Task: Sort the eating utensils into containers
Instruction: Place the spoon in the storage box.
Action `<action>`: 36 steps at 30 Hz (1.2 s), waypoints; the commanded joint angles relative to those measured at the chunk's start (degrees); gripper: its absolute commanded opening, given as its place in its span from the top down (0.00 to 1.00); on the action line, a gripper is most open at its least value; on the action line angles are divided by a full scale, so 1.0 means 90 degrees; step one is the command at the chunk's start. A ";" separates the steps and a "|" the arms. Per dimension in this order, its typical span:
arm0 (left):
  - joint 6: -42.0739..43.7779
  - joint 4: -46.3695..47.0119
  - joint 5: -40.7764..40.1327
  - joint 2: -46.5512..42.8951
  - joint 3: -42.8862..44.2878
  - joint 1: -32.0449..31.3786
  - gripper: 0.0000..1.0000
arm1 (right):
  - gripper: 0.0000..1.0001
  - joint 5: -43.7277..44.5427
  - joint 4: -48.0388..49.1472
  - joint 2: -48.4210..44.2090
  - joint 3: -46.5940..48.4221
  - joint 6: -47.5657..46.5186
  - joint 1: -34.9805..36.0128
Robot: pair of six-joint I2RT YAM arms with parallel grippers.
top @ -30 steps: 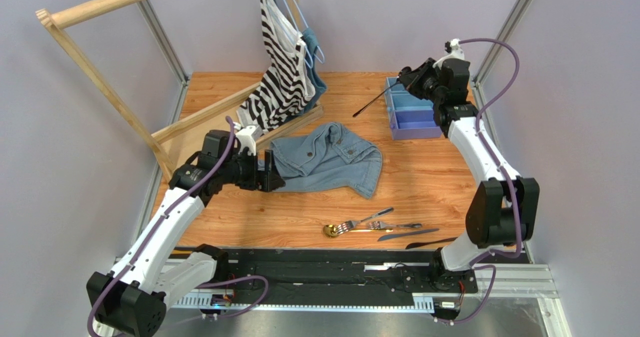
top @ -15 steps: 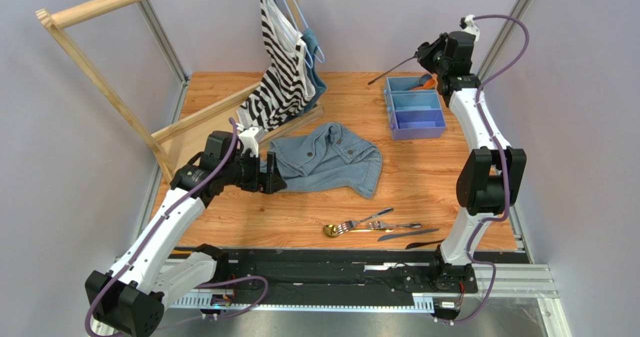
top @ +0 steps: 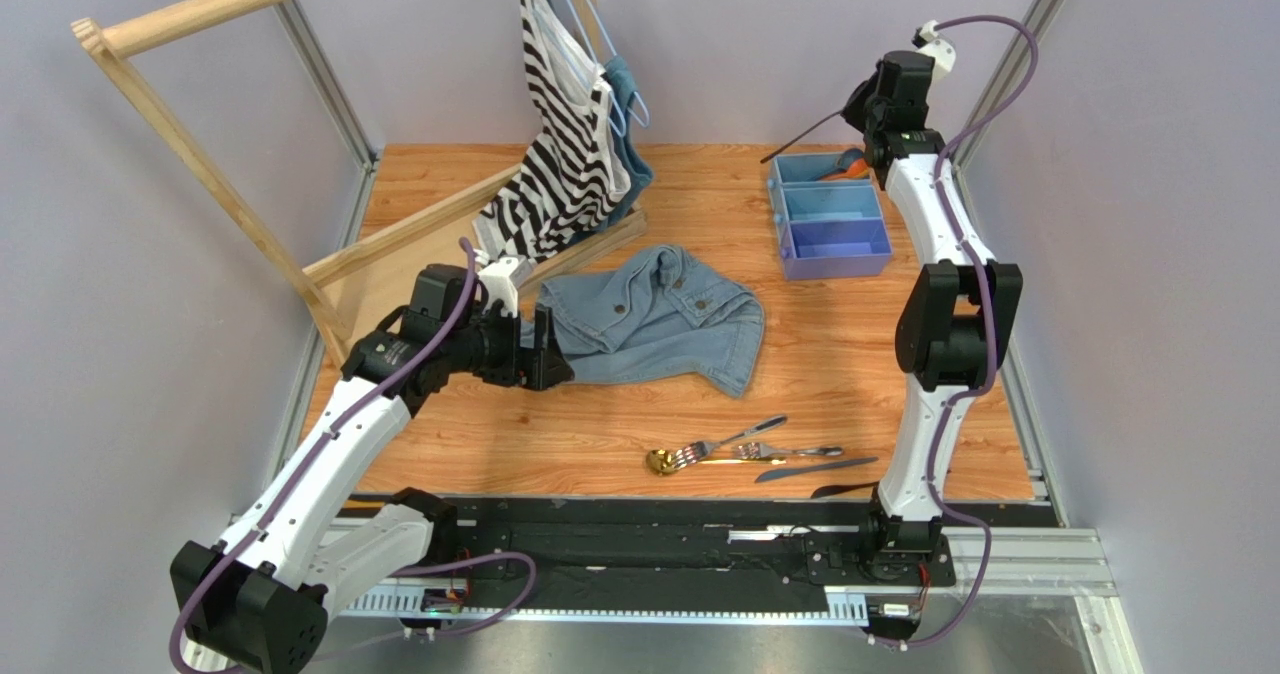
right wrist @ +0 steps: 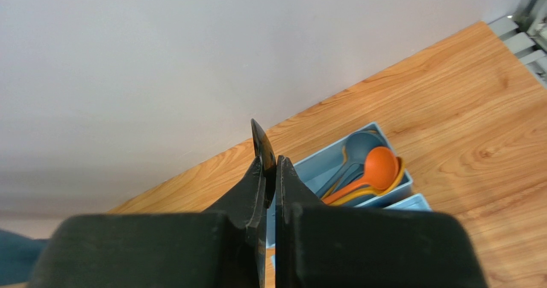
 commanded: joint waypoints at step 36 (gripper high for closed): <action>0.0081 0.0119 0.0183 0.0202 -0.0026 -0.0038 0.07 | 0.95 -0.0118 0.0123 0.1568 0.0845 -0.0460 -0.0380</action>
